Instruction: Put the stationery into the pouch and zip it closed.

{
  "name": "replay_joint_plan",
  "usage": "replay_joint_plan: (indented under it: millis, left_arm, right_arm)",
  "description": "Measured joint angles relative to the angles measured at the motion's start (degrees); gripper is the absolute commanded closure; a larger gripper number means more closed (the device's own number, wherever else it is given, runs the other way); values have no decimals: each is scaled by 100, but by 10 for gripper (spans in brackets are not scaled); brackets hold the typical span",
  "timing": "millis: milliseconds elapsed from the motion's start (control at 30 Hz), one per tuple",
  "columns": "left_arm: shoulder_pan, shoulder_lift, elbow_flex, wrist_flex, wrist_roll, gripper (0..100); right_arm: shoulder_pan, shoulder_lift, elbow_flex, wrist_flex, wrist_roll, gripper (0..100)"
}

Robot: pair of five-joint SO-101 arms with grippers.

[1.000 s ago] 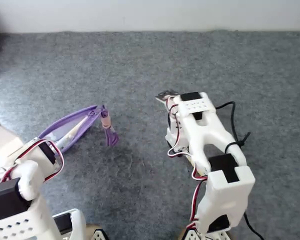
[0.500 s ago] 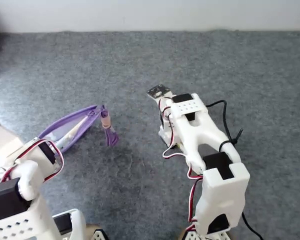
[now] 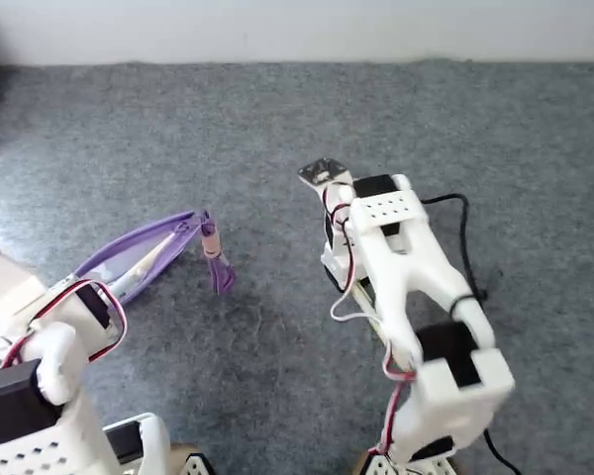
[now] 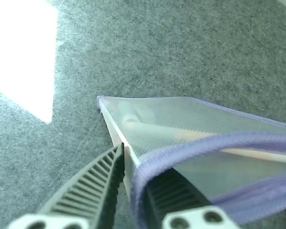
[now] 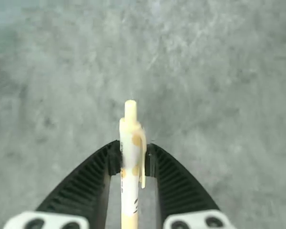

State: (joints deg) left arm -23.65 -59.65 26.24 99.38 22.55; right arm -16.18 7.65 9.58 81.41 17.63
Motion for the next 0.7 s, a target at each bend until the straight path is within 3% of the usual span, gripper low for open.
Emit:
replay_joint_plan:
  millis: [267, 467, 700]
  left_arm:
    - [0, 0, 0, 0, 0, 987]
    - [0, 0, 0, 0, 0, 987]
    - [0, 0, 0, 0, 0, 987]
  right_arm:
    - [-62, -2207, 0, 967, 0, 990]
    - [-738, -3947, 0, 888, -26, 990]
    - [-2040, -5222, 0, -325, -1512, 990]
